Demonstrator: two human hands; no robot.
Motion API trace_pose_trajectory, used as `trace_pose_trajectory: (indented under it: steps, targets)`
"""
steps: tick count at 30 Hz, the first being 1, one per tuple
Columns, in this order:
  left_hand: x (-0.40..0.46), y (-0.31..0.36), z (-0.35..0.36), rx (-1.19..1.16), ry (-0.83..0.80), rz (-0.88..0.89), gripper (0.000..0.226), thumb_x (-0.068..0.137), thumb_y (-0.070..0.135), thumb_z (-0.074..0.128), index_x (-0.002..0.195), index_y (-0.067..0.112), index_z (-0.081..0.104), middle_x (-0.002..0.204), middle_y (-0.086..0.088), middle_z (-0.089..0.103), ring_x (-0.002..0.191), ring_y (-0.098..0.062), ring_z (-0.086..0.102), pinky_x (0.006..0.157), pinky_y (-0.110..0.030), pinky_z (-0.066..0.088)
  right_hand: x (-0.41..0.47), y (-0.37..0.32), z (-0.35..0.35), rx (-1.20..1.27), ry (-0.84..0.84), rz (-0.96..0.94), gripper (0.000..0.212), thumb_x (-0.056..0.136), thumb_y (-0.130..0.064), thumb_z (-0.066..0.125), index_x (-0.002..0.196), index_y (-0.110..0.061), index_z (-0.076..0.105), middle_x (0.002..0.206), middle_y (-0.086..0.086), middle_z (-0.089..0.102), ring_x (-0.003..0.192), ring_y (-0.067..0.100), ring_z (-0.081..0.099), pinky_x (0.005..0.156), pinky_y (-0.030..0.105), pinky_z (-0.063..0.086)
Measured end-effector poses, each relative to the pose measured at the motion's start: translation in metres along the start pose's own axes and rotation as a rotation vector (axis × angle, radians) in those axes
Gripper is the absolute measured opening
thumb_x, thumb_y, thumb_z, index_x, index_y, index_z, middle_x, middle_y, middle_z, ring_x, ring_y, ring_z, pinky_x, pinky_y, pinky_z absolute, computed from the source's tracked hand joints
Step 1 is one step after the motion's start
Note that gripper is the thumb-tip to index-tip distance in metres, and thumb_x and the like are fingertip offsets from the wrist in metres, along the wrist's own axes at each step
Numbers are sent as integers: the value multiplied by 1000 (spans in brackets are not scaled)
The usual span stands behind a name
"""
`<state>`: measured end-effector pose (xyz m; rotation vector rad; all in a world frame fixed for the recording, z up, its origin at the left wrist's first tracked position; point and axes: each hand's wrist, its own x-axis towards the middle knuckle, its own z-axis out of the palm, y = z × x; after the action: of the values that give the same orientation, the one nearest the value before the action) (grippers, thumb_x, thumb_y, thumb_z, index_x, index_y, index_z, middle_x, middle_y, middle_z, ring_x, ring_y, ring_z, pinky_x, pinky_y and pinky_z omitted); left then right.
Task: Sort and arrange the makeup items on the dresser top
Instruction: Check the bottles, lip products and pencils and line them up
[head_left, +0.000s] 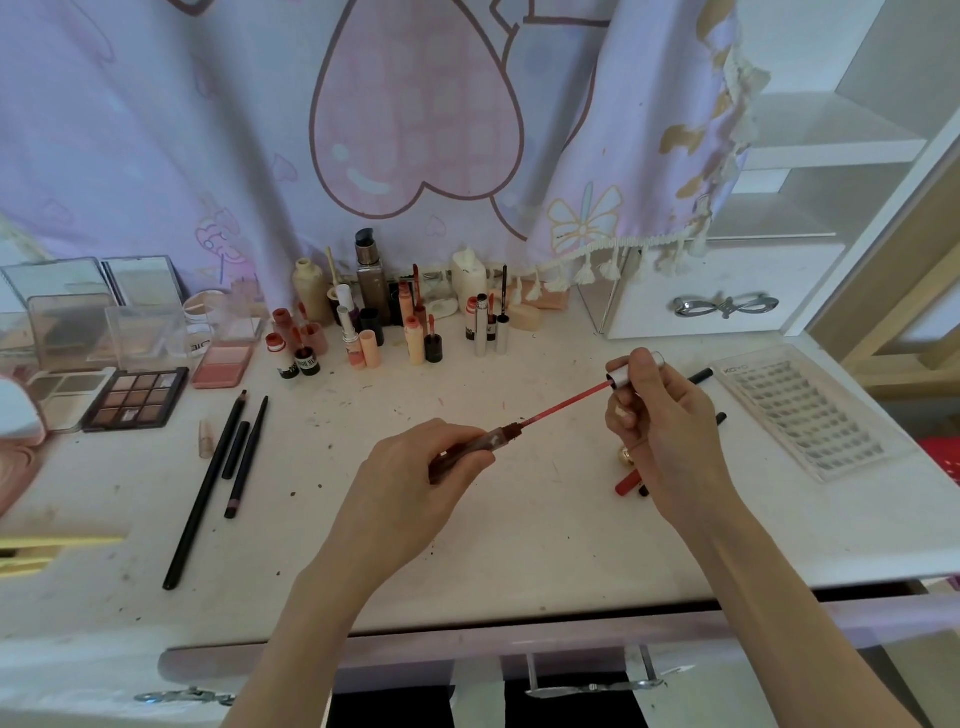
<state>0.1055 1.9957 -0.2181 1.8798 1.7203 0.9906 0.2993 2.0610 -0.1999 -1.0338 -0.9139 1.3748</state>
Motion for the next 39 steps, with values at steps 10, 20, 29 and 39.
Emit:
trace_pose_trajectory:
  steps: [10, 20, 29, 39]
  targets:
    - [1, 0, -1, 30, -5, -15, 16, 84, 29, 62, 99, 28, 67, 77, 19, 59, 71, -4, 53, 63, -15, 39, -2, -3, -4, -54, 21, -13, 31, 94, -31, 49, 69, -16, 59, 50, -8, 42, 48, 9, 32, 64, 38, 9]
    - [0, 3, 0, 72, -12, 23, 17, 85, 31, 61, 101, 27, 68, 79, 18, 59, 71, -5, 54, 65, -18, 43, -3, -2, 0, -53, 22, -53, 27, 95, -26, 49, 75, -11, 60, 53, -5, 45, 49, 8, 38, 50, 15, 36]
    - [-2, 3, -3, 82, 4, 25, 16, 85, 31, 61, 98, 28, 69, 76, 19, 59, 70, -5, 53, 63, -17, 42, -4, -3, -1, -41, 51, -57, 29, 95, -28, 49, 72, -13, 59, 52, -7, 46, 48, 6, 38, 54, 22, 29]
    - [-1, 2, -6, 100, 34, 18, 19, 84, 30, 62, 101, 24, 68, 77, 24, 54, 71, -2, 53, 64, -10, 37, -6, -3, -4, -43, 53, -71, 30, 95, -29, 48, 73, -13, 60, 52, -7, 43, 48, 7, 35, 57, 31, 17]
